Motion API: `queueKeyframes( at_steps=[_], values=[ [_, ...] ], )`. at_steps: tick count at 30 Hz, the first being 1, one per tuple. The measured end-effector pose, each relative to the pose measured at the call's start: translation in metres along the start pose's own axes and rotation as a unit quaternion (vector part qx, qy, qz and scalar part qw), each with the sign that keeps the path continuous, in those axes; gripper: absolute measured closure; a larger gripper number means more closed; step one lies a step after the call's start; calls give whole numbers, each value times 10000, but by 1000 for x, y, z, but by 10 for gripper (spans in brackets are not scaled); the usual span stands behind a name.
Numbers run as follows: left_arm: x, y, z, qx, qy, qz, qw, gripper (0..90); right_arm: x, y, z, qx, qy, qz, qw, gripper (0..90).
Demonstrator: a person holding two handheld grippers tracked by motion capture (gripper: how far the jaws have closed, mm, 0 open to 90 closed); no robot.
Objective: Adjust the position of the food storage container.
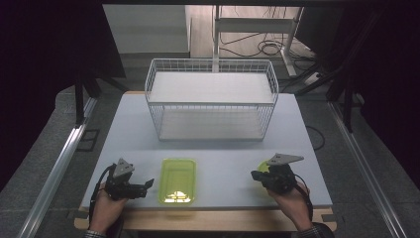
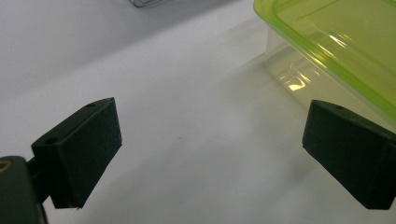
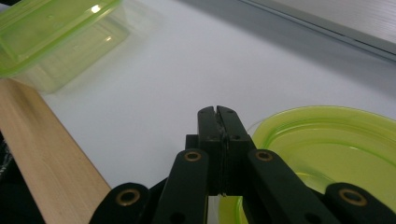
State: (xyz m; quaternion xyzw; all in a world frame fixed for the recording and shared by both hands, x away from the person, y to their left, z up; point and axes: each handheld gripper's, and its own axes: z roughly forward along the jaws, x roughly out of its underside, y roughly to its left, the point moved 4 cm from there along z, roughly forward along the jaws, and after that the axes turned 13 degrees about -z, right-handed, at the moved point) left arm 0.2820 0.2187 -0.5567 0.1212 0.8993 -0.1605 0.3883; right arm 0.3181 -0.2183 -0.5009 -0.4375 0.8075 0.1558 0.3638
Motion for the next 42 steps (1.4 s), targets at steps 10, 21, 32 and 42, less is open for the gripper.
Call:
queueKeyframes(
  at_steps=[10,21,32,42],
  values=[
    [-1,-5,-1,104,83,-73,9999,42,11,-22,-12,197,-16,204,9996,885],
    [0,-10,-2,228,206,-41,9995,33,25,-47,-26,558,-18,481,9973,886],
    [7,-32,-6,657,701,801,9921,574,15,-32,-24,510,-112,287,9982,878],
    [13,-47,-3,1338,1248,1014,9779,878,9,-17,-15,276,-112,140,9995,882]
  ],
)
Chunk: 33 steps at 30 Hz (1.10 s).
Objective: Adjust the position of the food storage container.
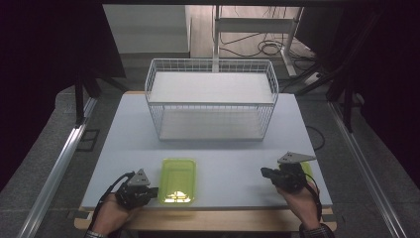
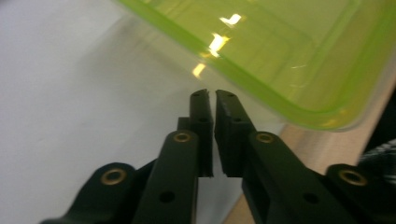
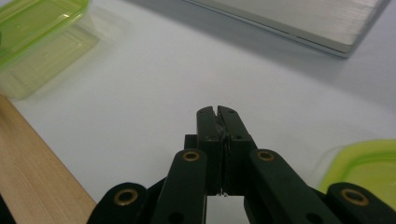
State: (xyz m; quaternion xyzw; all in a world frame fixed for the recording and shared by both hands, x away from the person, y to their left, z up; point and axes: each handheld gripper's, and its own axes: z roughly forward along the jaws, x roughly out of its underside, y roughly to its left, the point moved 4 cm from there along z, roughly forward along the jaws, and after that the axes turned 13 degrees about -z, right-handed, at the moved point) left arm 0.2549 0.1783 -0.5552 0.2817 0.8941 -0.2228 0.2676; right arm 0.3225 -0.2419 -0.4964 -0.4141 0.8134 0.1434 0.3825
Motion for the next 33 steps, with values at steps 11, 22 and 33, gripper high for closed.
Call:
queueKeyframes(
  at_steps=[11,22,33],
  values=[
    [-7,-15,11,253,18,83,9996,900,-5,18,10,-206,53,-145,9997,889],
    [-24,-41,32,416,0,395,9984,900,-9,32,17,-406,35,-211,9989,890],
    [-45,-63,53,516,-202,519,9971,900,-12,38,23,-507,59,-223,9984,891]
  ],
)
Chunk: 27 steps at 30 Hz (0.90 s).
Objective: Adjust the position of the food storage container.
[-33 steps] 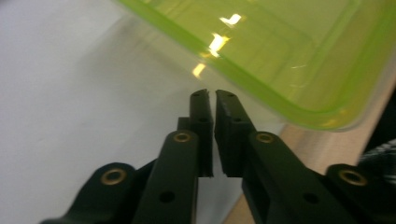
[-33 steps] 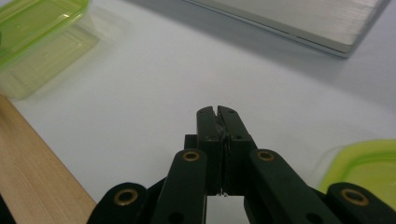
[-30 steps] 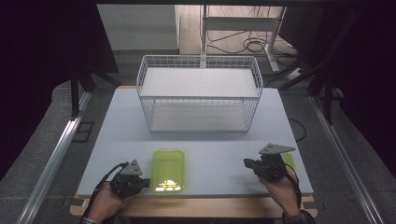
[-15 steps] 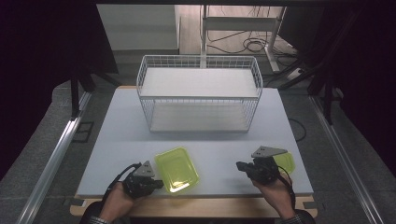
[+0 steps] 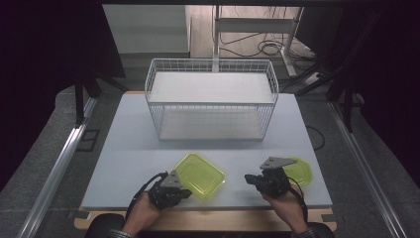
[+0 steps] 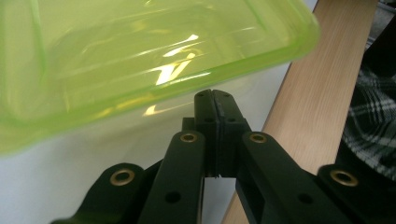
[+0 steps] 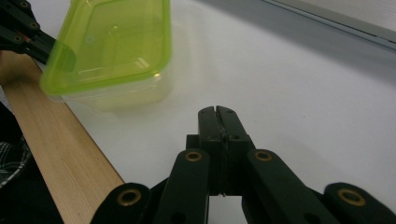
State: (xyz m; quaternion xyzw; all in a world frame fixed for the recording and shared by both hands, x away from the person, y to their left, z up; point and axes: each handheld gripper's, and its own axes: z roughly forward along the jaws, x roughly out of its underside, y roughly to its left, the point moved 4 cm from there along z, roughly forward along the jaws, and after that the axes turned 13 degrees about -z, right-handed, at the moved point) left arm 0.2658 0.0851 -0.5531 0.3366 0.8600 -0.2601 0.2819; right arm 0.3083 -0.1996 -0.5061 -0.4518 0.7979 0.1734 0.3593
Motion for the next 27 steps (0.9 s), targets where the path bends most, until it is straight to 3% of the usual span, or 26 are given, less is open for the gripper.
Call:
queueKeyframes(
  at_steps=[5,8,13,15,16,20,23,27],
  values=[
    [-7,-4,9,75,23,30,10000,900,-1,2,4,-42,-14,12,10000,891],
    [-6,-1,5,69,69,42,9999,900,-2,4,7,-58,-16,18,10000,891],
    [-1,14,-13,-224,110,14,9997,900,-4,8,13,-135,9,-7,9999,891],
    [3,34,-31,-567,41,-147,9983,900,-3,11,18,-182,37,-49,9998,891],
    [3,34,-31,-567,41,-147,9983,900,-3,11,18,-182,37,-49,9998,891],
    [4,63,-44,-929,-175,-475,9944,900,-4,13,22,-246,19,15,9997,891],
    [2,77,-39,-1051,-147,-562,9928,900,-5,15,27,-312,33,-1,9995,891],
    [-6,80,-28,-934,-120,-456,9945,900,-7,18,34,-394,87,-31,9992,891]
  ],
)
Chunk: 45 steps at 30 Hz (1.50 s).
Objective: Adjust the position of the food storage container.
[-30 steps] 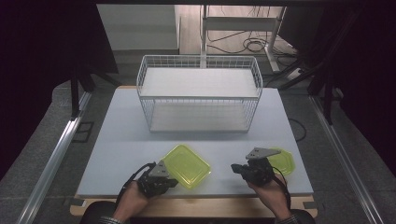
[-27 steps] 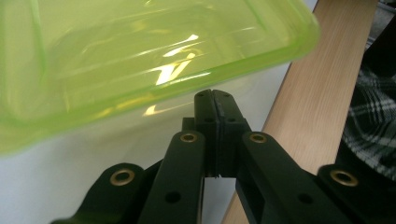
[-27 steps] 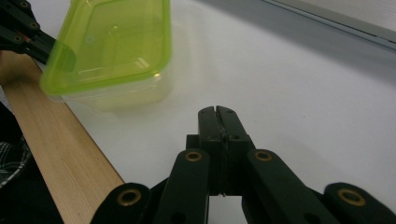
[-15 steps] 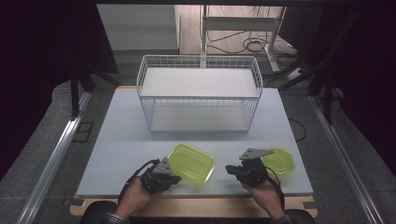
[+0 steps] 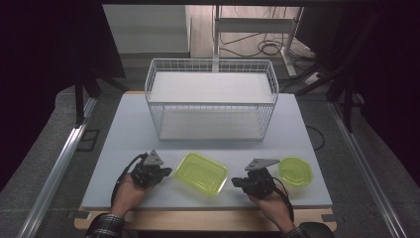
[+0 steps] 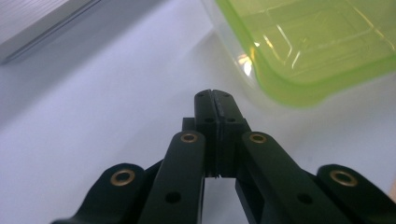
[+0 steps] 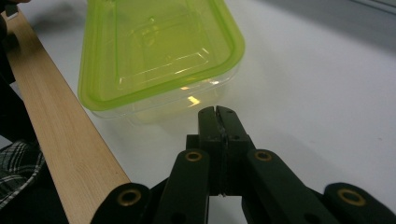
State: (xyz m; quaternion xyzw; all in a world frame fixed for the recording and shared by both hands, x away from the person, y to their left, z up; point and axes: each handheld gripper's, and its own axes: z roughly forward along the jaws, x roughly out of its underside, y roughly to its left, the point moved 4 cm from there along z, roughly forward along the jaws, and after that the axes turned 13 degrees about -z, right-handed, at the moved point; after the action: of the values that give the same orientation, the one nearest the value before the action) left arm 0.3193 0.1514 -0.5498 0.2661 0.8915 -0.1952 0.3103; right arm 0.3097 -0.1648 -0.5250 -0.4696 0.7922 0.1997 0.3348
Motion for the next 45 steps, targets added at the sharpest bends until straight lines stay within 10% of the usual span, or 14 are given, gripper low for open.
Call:
queueKeyframes(
  at_steps=[45],
  values=[
    [7,-60,13,638,258,486,9964,900,-18,-61,30,476,277,244,9982,890]
  ],
)
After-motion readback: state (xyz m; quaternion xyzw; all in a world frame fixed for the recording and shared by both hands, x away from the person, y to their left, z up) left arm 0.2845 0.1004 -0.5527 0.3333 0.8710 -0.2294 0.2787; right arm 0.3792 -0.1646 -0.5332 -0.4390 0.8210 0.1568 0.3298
